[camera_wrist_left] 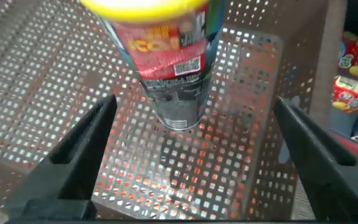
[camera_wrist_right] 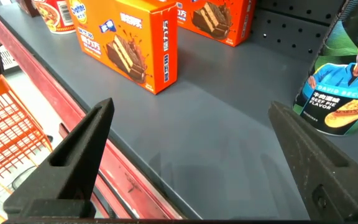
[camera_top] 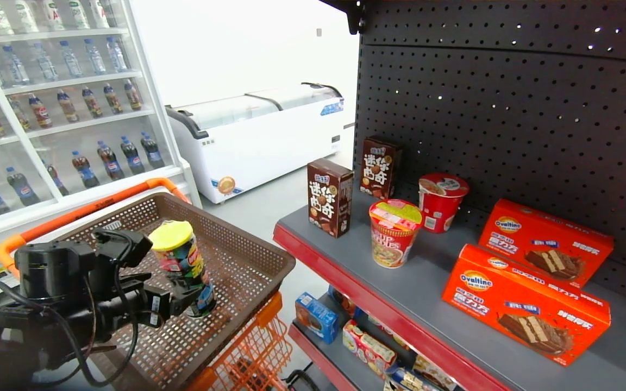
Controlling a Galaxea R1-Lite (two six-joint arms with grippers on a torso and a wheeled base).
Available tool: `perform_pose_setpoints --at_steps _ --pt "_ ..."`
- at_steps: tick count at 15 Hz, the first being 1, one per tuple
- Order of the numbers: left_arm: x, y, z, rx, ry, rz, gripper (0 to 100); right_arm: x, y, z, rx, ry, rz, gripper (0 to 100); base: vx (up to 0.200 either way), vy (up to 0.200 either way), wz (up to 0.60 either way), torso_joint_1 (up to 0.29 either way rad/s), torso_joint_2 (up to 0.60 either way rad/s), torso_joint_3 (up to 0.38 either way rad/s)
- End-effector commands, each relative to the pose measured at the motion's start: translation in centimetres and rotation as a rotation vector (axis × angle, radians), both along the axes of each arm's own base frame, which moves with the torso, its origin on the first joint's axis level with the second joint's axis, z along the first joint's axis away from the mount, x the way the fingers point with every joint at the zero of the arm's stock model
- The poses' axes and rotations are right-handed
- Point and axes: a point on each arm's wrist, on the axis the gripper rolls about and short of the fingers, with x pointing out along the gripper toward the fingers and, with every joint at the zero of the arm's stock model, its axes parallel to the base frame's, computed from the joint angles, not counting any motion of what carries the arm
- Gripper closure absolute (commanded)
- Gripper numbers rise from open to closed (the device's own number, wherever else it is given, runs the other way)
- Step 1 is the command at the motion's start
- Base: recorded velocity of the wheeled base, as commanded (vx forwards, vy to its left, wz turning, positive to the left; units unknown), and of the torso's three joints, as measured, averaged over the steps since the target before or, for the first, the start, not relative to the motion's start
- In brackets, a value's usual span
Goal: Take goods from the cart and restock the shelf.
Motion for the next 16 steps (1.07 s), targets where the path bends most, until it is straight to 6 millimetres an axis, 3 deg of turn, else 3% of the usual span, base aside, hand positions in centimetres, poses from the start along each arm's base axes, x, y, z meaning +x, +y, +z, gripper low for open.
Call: perform_pose_setpoints --at_steps 1,6,16 --pt "0.7 0.0 -1.6 0.002 0.044 -0.001 0 0.0 0.0 0.0 0.0 0.0 0.0 0 0.0 0.0 0.0 0.0 0.0 0.0" --pt "2.4 0.0 -2.9 0.0 0.003 0.005 0 0.0 0.0 0.0 0.0 0.0 0.0 0 0.0 0.0 0.0 0.0 0.0 0.0" --pt "5.4 -0.4 -3.7 0.004 -0.081 -0.011 0 0.0 0.0 0.0 0.0 0.0 0.0 0 0.0 0.0 0.0 0.0 0.0 0.0"
